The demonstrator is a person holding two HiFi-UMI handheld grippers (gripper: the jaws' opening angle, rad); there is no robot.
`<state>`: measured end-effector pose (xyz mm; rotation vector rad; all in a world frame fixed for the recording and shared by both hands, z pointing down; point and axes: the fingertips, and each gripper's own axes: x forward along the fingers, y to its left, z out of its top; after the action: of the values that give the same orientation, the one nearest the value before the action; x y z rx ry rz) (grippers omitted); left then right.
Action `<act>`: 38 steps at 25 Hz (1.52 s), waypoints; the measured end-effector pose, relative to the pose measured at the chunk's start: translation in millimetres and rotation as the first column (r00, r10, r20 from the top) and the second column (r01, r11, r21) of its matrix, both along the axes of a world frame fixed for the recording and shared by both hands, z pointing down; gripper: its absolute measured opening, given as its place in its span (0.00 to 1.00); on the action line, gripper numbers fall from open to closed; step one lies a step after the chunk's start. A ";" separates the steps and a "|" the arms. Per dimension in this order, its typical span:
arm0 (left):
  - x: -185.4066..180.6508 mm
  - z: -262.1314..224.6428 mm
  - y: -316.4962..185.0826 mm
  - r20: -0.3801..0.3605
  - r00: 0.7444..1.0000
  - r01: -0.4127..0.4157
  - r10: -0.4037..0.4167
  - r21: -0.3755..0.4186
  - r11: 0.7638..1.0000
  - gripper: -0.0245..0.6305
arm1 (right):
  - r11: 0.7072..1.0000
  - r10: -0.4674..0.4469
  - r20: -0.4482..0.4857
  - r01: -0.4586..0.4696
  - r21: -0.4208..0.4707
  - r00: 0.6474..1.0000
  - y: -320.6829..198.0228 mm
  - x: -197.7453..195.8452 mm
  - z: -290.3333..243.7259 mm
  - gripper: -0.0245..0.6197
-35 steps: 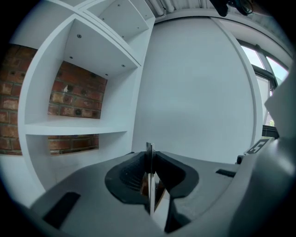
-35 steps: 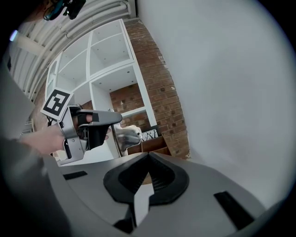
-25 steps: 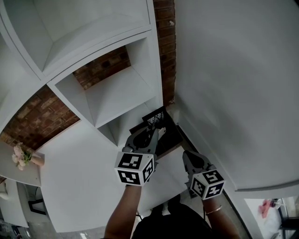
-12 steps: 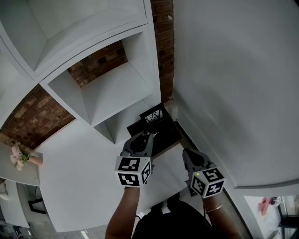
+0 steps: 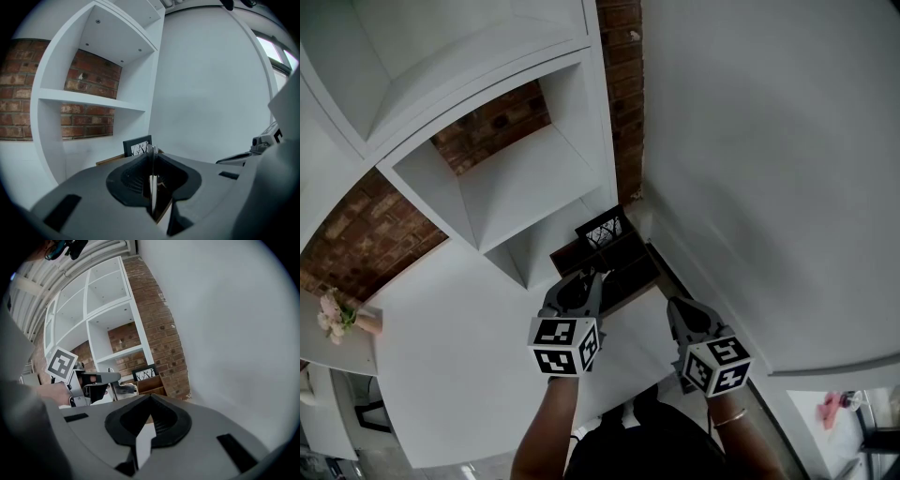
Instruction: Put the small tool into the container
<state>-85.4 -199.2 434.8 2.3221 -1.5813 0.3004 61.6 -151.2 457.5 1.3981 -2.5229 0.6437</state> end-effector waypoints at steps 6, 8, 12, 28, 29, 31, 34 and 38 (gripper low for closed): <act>-2.7 0.3 1.9 -0.004 1.000 0.005 -0.005 -0.002 1.000 0.15 | 1.000 0.003 -0.001 -0.003 0.005 1.000 -1.2 1.2 -1.6 0.05; -3.9 1.0 2.2 -0.005 1.000 0.007 -0.007 -0.004 1.000 0.15 | 1.000 0.002 0.001 -0.002 0.005 1.000 -1.7 0.7 -1.8 0.05; -7.4 3.7 3.3 0.005 1.000 0.017 -0.017 -0.014 1.000 0.15 | 1.000 -0.001 0.000 0.001 0.006 1.000 -2.0 0.0 -2.4 0.05; -17.5 22.6 -0.4 -0.020 0.999 0.042 -0.044 -0.068 0.997 0.15 | 1.000 -0.004 -0.001 0.004 0.005 1.000 2.1 2.3 -2.5 0.05; -16.4 23.7 -1.0 -0.019 0.999 0.038 -0.039 -0.072 0.997 0.15 | 1.000 -0.004 -0.001 0.004 0.006 1.000 2.2 2.3 -2.6 0.05; -13.6 26.1 -1.4 -0.015 0.999 0.029 -0.030 -0.079 0.996 0.15 | 1.000 -0.006 -0.001 0.006 0.007 1.000 2.4 2.4 -2.4 0.05; -11.5 29.9 0.6 -0.012 0.999 0.030 -0.031 -0.089 0.996 0.15 | 1.000 -0.008 -0.001 0.008 0.009 1.000 3.0 3.0 -2.3 0.05; -11.2 34.2 6.5 -0.006 0.999 0.031 -0.031 -0.104 0.994 0.16 | 1.000 -0.010 -0.001 0.010 0.007 1.000 5.3 2.6 -2.1 0.05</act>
<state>-96.6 -192.7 469.0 2.2159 -1.5582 0.3575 64.2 -145.9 455.4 1.3866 -2.5324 0.6333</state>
